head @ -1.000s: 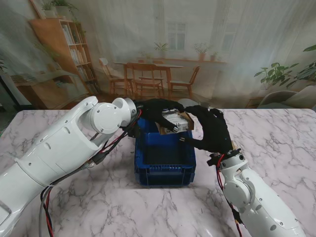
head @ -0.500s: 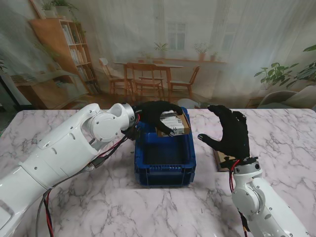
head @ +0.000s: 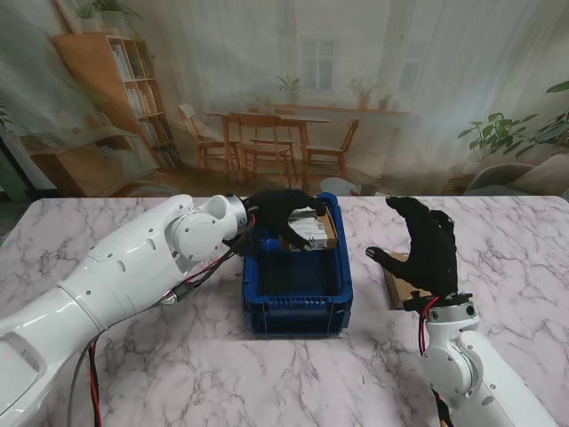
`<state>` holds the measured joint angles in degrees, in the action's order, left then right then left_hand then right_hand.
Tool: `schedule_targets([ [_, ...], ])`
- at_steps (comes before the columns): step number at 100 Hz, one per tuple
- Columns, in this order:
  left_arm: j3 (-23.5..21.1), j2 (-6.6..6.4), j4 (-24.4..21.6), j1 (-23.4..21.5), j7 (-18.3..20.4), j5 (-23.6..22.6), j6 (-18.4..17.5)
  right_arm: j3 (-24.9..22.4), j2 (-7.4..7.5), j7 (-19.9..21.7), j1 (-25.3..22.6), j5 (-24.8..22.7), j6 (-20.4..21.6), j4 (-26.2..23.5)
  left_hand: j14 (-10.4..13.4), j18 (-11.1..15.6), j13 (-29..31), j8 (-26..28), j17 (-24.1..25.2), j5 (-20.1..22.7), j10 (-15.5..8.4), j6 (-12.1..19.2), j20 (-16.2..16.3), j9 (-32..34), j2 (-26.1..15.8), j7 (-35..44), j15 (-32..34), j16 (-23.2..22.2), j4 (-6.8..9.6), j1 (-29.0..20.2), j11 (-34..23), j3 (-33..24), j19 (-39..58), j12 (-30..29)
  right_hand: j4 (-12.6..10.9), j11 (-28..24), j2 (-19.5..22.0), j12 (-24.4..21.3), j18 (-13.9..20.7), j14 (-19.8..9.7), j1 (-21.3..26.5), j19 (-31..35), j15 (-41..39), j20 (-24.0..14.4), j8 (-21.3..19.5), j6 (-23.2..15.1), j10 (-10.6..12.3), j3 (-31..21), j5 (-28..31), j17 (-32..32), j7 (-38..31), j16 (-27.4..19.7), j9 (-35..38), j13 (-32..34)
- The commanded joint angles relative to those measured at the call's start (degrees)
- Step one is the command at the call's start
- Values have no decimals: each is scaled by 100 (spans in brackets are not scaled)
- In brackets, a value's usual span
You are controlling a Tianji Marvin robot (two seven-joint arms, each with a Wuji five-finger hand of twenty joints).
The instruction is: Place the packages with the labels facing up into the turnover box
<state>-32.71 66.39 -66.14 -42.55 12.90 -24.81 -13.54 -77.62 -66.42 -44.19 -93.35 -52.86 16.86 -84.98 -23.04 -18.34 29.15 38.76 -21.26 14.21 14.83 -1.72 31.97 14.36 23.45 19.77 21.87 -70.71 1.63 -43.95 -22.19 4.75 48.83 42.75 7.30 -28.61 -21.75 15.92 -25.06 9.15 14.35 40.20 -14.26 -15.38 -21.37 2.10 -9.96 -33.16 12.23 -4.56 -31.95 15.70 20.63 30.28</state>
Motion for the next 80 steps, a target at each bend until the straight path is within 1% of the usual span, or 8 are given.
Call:
schedule_targets([
  [1,69,52,78,85,64,-18,-70,2,-23,-9,-42,10,-42,-24,1435,1882,241,-16,-71,15,-385,254,397,-262,-678,226,785,-608,101,-2593,-230,-2926,971,65,-140,28,63,-30,236,-19,-61,-154,241,-111,33,103,-31,115,-185,73,126,-54,-203,-165],
  [23,273,124,447,253,-125,-127,-412,49,-23,33,-2,33,-73,0,1537,1923,74,-154,170,-4,-471,382,301,-487,-779,365,463,-514,-76,-2780,44,-2777,646,-206,-140,-20,46,-13,226,-18,-22,-217,220,-196,-2,114,-34,88,-188,70,137,-38,-217,-169],
  [51,508,233,806,396,-460,-334,-703,97,-25,-16,57,21,-132,65,1713,2077,-351,-236,495,-157,-590,483,244,-760,-1117,476,264,-42,24,-2822,1219,-2128,263,-222,-139,-74,44,6,215,-28,-15,-280,184,-292,-45,128,-43,58,-182,71,132,-19,-222,-179],
  [56,556,249,864,432,-502,-374,-745,94,-25,-19,57,20,-133,66,1768,2091,-510,-251,598,-187,-608,493,236,-805,-1337,472,253,469,92,-2795,1418,-1711,185,-235,-138,-77,34,7,216,-28,-9,-293,179,-304,-51,126,-39,52,-183,81,131,-18,-230,-182],
  [58,577,254,890,450,-519,-394,-766,93,-25,-19,55,19,-134,65,1811,2105,-585,-263,633,-202,-624,500,217,-816,-1475,459,284,1233,126,-2752,1465,-1399,139,-228,-137,-79,25,7,215,-21,-5,-298,178,-308,-53,128,-45,50,-181,83,131,-17,-234,-185],
  [60,592,258,907,465,-514,-395,-778,91,-24,-22,55,15,-138,65,1812,2105,-632,-278,675,-216,-630,511,192,-828,-1510,436,229,1550,119,-2696,1520,-1237,84,-254,-137,-82,19,8,211,-18,0,-304,175,-314,-55,130,-49,45,-183,86,131,-16,-237,-185],
  [70,684,295,1045,525,-599,-452,-840,85,-25,-45,51,4,-147,66,1718,2051,-963,-427,1001,-308,-653,535,-1,-866,-1503,227,-318,2493,14,-2272,1811,-668,-259,-553,-134,-90,-38,11,201,-28,33,-332,171,-339,-66,136,-57,19,-197,101,134,-15,-266,-203],
  [80,819,349,1240,592,-767,-582,-918,91,-23,-89,59,-21,-166,75,1567,1966,-1445,-1177,1401,-539,-621,543,-371,-830,-1342,-649,-923,3749,-181,-1449,2166,-443,-688,-2405,-124,-114,-94,20,188,-36,52,-362,161,-364,-76,151,-42,-33,-217,108,136,-13,-286,-207],
])
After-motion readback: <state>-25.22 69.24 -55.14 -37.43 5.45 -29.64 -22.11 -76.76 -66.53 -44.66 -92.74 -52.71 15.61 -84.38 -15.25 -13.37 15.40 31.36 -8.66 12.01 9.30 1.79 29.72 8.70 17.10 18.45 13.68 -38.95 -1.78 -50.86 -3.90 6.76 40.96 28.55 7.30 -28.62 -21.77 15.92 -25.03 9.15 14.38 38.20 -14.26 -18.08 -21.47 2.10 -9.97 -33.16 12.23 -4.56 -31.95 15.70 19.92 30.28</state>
